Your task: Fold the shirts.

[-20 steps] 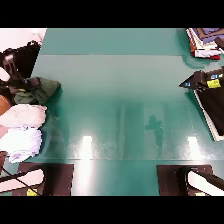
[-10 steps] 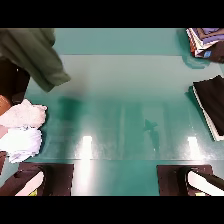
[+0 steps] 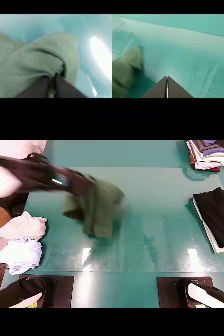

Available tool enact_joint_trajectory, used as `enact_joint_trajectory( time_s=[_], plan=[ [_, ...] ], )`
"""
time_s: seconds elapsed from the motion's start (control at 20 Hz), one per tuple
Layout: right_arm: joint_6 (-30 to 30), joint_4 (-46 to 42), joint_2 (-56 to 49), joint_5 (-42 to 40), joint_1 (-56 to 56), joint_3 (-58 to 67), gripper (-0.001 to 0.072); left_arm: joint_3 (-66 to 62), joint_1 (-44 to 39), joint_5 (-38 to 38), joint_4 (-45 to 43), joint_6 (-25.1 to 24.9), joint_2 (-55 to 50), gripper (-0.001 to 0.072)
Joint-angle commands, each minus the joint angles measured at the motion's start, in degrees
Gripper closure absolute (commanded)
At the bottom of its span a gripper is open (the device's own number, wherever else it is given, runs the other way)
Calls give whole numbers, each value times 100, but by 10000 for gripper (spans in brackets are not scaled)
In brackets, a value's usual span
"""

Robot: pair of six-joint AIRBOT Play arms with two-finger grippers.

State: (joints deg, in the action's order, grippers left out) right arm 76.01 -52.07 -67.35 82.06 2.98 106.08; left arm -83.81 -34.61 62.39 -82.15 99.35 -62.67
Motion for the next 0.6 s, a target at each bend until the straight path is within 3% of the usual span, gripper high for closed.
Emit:
enact_joint_trajectory(
  time_s=[0.0, 0.1, 0.2, 0.35, 0.55],
  plan=[
    [2, -2, 4, 131, -2, 52, 695, 280, -1139, -474, 352, 70, -990, 75],
    [2, -4, 4, 267, -2, 52, 695, 275, -1287, -651, 310, -175, -1375, 60],
    [2, -7, 4, 400, -2, 52, 695, 164, -925, -426, -146, -240, -1397, 60],
    [2, -11, 7, 415, -2, 52, 695, -208, 291, 109, -671, -229, -1392, 60],
    [2, -15, 4, 407, -2, 52, 695, 240, 2159, 33, -79, -254, -1519, 61]
  ],
)
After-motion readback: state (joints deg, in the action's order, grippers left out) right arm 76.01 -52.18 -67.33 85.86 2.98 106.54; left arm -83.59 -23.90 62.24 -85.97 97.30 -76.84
